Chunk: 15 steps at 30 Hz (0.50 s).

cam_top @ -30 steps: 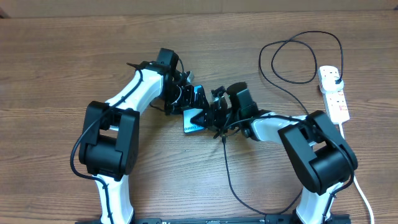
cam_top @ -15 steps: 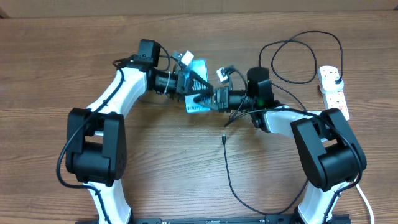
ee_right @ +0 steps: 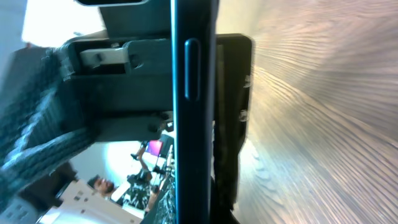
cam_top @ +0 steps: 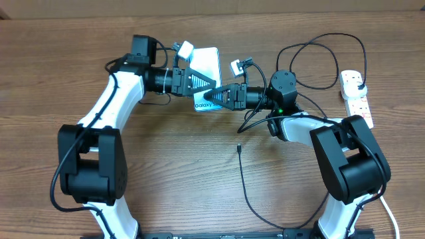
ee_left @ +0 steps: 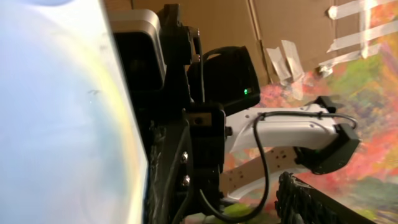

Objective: Plug charger to phone and switch on socket
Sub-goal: 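Lift the phone upright between both grippers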

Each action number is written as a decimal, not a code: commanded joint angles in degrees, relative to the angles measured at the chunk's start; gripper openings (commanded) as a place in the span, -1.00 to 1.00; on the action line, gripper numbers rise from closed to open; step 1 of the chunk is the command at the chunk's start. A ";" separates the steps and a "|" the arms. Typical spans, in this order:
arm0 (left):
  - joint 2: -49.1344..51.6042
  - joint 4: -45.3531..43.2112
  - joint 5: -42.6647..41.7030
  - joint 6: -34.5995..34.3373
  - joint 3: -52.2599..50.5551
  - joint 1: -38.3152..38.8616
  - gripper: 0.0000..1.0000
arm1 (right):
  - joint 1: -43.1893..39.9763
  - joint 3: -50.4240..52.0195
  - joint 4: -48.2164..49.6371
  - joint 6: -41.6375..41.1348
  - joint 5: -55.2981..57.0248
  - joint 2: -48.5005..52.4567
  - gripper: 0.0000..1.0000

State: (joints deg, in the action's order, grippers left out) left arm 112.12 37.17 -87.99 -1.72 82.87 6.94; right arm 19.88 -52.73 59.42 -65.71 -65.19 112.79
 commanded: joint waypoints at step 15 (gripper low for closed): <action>-3.87 -10.84 -2.56 -11.30 -0.09 -1.62 0.55 | 0.39 -0.87 0.28 -2.01 -1.14 -0.70 -0.93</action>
State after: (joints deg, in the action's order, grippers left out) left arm 110.69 28.25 -87.94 -8.54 82.63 5.02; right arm 19.92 -52.80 60.29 -67.46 -65.58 112.77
